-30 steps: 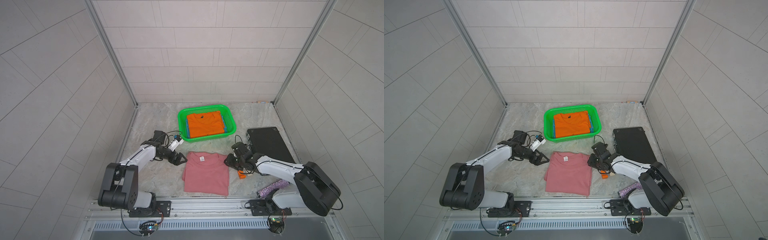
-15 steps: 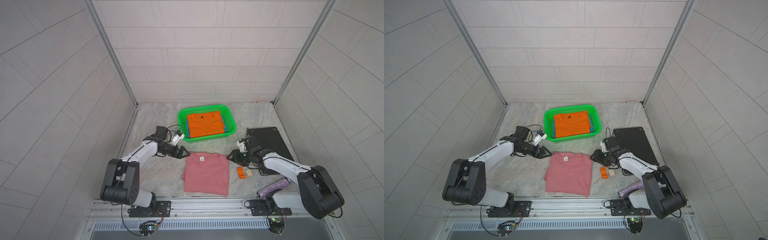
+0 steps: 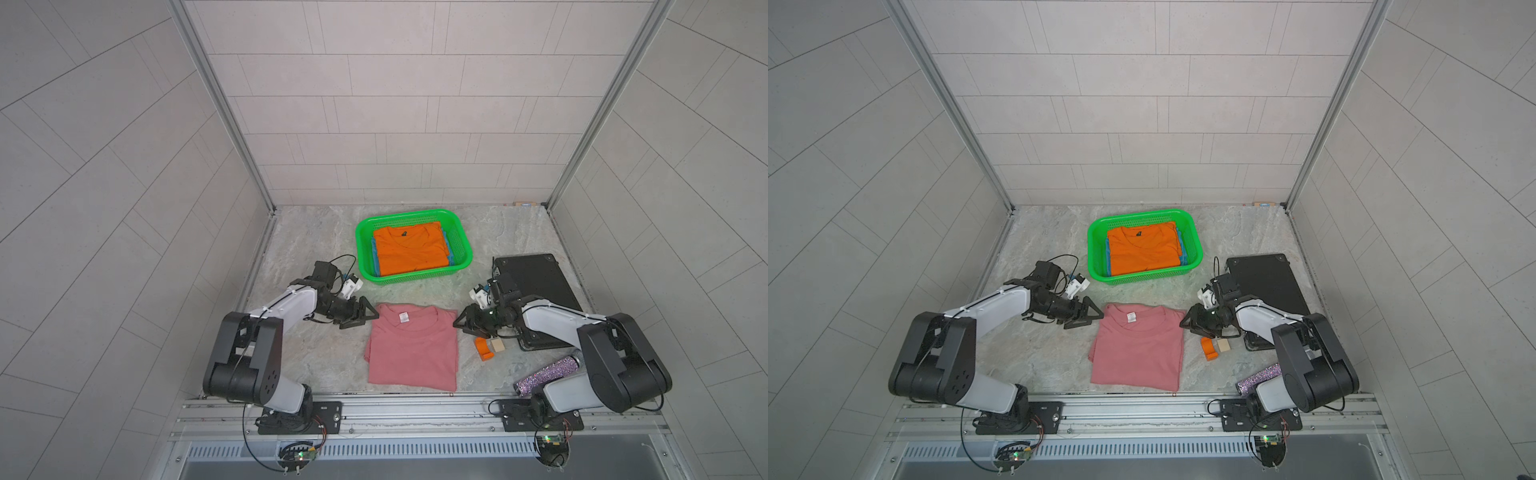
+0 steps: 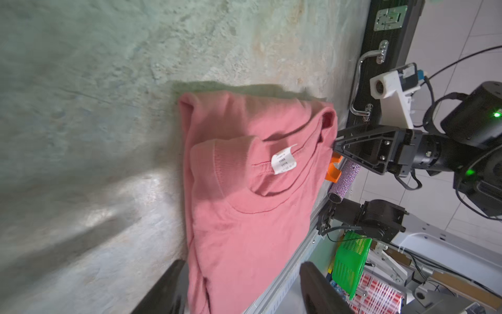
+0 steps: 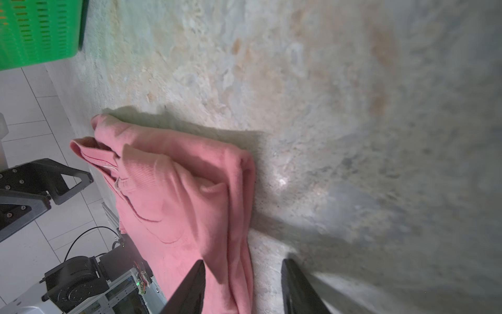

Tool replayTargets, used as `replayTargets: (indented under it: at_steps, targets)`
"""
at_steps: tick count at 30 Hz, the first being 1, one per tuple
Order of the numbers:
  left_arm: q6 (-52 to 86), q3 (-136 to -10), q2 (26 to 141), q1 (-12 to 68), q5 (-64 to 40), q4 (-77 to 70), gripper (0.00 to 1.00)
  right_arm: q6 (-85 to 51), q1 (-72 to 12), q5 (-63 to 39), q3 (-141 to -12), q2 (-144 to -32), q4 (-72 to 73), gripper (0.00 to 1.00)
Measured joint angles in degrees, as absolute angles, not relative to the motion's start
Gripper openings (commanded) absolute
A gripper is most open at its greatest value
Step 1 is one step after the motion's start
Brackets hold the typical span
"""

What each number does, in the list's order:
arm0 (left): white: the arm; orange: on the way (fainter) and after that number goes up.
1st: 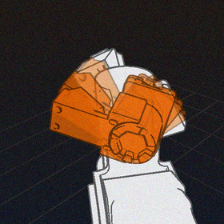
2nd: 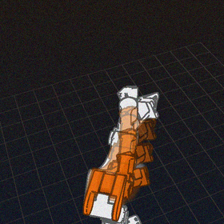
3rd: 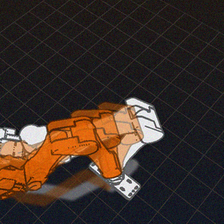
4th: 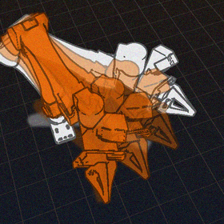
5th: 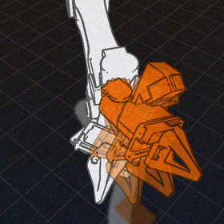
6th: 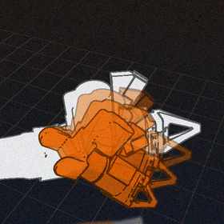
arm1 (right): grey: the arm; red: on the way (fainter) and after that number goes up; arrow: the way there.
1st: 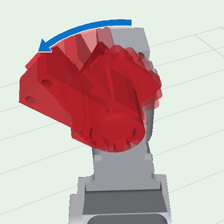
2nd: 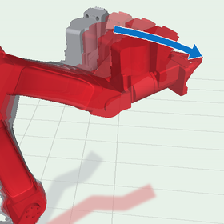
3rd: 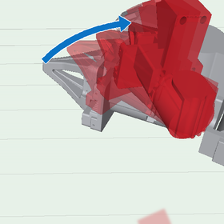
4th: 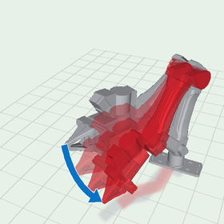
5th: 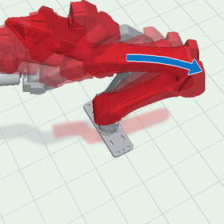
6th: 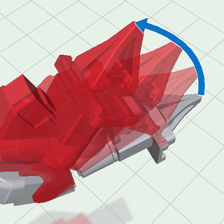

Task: Put the folded t-shirts into the basket
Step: Pick up the T-shirt from the center of the board.

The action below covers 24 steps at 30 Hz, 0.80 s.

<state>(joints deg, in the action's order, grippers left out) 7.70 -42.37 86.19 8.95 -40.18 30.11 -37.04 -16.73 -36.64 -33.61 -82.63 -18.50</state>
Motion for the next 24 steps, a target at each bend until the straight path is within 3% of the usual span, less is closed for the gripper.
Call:
replayTargets:
  at_steps: [8, 14, 17, 21, 24]
  targets:
    - [12.40, -41.98, 93.47, 12.51, -39.92, 25.04, 0.69, -36.82, -15.70, -38.68, -34.30, -85.17, -15.59, 0.49]
    - [15.18, -43.79, 95.98, 14.13, -40.29, 23.33, 0.59, -36.71, -15.62, -40.34, -35.16, -87.33, -13.65, 0.47]
    - [16.01, -43.83, 96.42, 14.22, -40.07, 23.18, 0.44, -36.60, -15.62, -41.01, -35.38, -88.23, -12.78, 0.44]
    - [16.99, -43.72, 97.30, 14.33, -37.71, 22.74, 0.12, -36.58, -15.46, -41.95, -35.77, -89.65, -11.62, 0.38]
    - [17.23, -43.75, 98.02, 14.74, -36.99, 22.48, 0.03, -36.58, -15.44, -42.52, -35.81, -90.56, -10.31, 0.33]
